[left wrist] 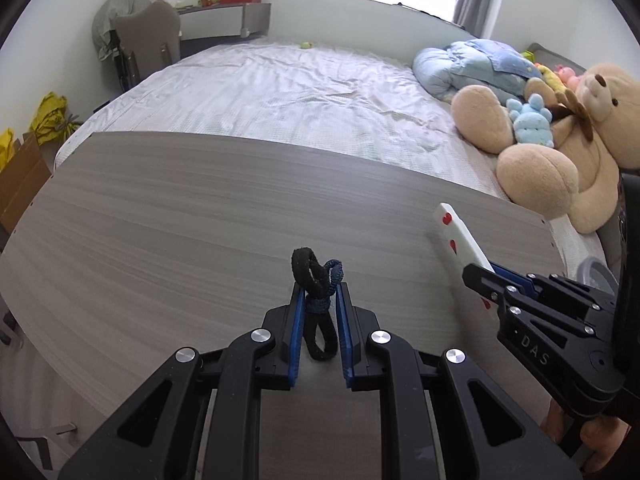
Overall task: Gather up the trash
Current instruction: 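Grasp the white red-heart stick with the right tool while the left tool holds the strap, then carry the strap and stick over the basket and open both tools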
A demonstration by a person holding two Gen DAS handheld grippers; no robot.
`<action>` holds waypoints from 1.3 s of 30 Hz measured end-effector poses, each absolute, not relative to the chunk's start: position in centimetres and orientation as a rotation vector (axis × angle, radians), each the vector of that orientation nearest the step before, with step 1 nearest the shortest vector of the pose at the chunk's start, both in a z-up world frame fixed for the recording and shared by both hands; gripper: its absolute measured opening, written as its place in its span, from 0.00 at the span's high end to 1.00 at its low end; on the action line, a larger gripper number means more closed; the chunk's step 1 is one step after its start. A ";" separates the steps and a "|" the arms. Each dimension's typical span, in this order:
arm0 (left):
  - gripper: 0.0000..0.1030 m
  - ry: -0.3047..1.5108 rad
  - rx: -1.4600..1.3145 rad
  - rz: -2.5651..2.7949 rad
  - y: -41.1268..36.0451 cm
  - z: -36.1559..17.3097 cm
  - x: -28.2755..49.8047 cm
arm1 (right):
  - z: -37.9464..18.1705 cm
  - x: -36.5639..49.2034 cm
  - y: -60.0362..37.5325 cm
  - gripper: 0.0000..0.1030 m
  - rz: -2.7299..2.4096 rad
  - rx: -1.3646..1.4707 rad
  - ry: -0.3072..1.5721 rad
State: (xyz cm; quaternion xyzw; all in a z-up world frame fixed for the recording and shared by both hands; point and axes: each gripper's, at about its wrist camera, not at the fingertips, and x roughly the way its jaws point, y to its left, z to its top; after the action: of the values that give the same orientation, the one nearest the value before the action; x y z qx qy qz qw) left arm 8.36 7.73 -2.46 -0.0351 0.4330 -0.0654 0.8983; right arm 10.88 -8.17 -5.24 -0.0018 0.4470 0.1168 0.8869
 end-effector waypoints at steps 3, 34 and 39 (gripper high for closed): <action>0.84 0.893 -0.037 -0.176 5.5 -2.0 7.2 | -4.6 8.5 -10.9 0.86 0.189 0.037 0.914; 0.84 0.860 0.280 -0.653 -26.2 1.5 2.4 | -2.5 -8.8 -39.8 0.86 -0.279 0.427 0.784; 0.71 0.872 0.303 -0.655 -27.6 1.4 2.2 | -2.1 -9.2 -40.9 0.78 -0.266 0.438 0.751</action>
State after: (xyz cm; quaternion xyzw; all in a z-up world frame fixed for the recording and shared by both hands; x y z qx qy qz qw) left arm 2.23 -27.60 1.38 0.1434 0.4133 -0.3103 0.8440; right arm -9.21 -40.95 -2.06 0.2115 0.3627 -0.1284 0.8984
